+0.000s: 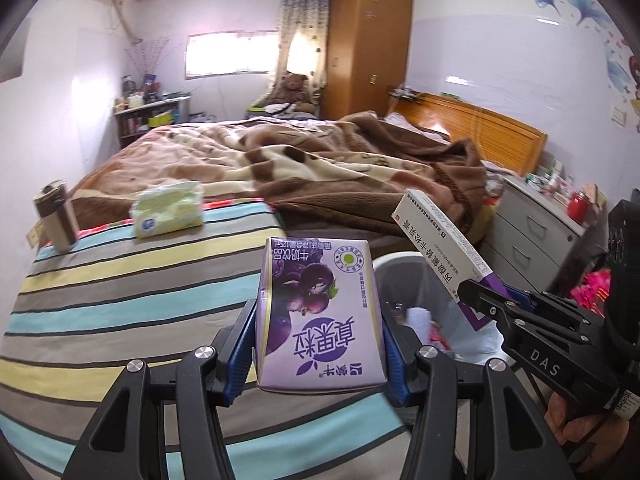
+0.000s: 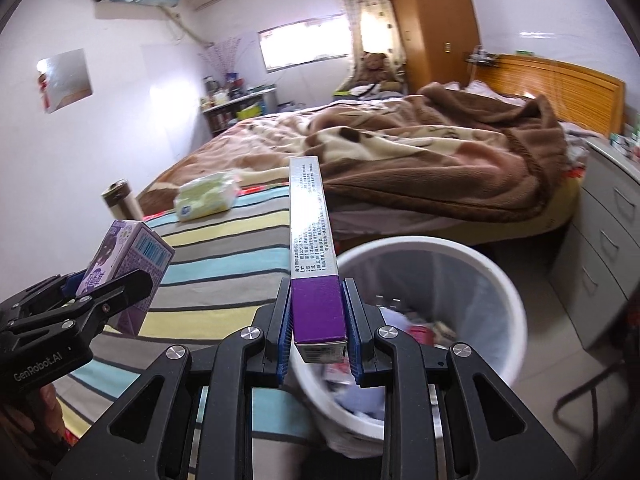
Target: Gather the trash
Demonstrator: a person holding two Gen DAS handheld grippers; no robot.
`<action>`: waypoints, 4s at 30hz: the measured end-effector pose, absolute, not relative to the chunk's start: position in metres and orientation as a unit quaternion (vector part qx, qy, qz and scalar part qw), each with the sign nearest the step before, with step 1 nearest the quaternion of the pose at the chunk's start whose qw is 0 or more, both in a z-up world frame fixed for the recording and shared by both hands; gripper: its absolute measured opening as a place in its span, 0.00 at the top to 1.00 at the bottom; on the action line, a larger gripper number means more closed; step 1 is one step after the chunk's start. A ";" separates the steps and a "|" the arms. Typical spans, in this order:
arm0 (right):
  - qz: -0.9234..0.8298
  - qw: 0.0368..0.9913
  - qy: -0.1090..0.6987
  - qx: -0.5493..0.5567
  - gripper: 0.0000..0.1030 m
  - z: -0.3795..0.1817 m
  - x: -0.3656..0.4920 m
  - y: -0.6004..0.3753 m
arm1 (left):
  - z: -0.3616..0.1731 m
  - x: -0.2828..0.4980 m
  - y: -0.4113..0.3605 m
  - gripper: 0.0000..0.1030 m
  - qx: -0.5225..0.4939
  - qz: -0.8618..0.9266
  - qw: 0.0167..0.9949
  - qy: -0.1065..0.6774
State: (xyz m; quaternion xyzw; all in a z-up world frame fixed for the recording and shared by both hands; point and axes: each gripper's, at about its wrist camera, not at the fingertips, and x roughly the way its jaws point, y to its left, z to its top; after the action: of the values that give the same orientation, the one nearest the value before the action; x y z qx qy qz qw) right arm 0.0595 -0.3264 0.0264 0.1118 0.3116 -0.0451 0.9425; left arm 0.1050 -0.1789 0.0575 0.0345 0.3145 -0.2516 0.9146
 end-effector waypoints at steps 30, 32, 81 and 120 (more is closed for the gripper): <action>-0.143 0.900 0.386 0.146 0.76 -0.022 0.051 -0.402 | 0.004 0.132 -0.297 0.45 0.065 -0.323 0.866 0.376; -0.143 0.899 0.388 0.147 0.72 -0.023 0.051 -0.403 | 0.003 0.134 -0.298 0.41 0.066 -0.323 0.864 0.380; -0.113 0.963 0.222 0.102 0.41 0.021 -0.040 -0.293 | 0.033 -0.001 -0.147 0.26 0.057 -0.173 0.949 0.259; -0.120 0.962 0.219 0.111 0.41 0.018 -0.050 -0.287 | 0.028 -0.010 -0.149 0.26 0.052 -0.173 0.949 0.257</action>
State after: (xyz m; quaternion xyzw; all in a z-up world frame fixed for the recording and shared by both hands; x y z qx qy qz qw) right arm -0.0497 -0.2872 0.0182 0.1107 0.2188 -0.1197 0.9620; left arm -0.0104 -0.1493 0.0281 0.0523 0.2570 -0.1731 0.9493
